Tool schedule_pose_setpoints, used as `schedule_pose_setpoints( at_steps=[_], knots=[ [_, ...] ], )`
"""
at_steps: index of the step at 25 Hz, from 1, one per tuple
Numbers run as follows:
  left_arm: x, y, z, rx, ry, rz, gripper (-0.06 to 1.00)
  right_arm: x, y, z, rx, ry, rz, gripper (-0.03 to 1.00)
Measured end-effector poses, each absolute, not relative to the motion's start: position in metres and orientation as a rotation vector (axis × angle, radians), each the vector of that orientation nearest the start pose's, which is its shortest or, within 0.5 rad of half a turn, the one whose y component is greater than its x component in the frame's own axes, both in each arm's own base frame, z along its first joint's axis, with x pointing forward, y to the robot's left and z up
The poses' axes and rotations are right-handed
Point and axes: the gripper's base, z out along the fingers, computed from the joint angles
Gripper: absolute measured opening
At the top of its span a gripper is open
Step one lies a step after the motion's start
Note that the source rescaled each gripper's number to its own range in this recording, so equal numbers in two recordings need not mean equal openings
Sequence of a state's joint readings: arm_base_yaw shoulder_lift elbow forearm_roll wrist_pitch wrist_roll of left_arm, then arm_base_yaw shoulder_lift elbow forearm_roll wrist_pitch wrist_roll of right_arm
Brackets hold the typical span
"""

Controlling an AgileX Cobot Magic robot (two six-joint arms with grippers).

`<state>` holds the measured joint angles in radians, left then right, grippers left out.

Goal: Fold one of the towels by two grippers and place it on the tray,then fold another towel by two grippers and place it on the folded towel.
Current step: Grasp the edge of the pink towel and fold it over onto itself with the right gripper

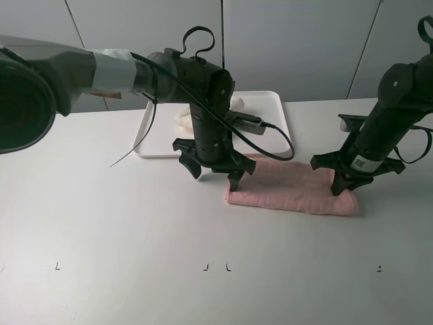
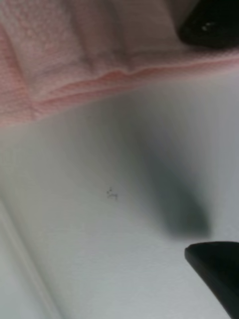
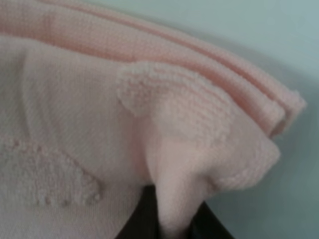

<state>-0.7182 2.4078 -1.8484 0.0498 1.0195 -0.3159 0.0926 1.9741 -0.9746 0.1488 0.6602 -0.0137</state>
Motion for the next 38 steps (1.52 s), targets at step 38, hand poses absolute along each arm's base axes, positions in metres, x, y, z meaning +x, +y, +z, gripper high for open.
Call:
schedule_pose_setpoints(
  at_steps=[38],
  knots=[
    [0.361, -0.309, 0.098, 0.666, 2.979, 0.015, 0.99, 0.306, 0.078, 0.17, 0.182, 2.894, 0.901, 0.04]
  ],
)
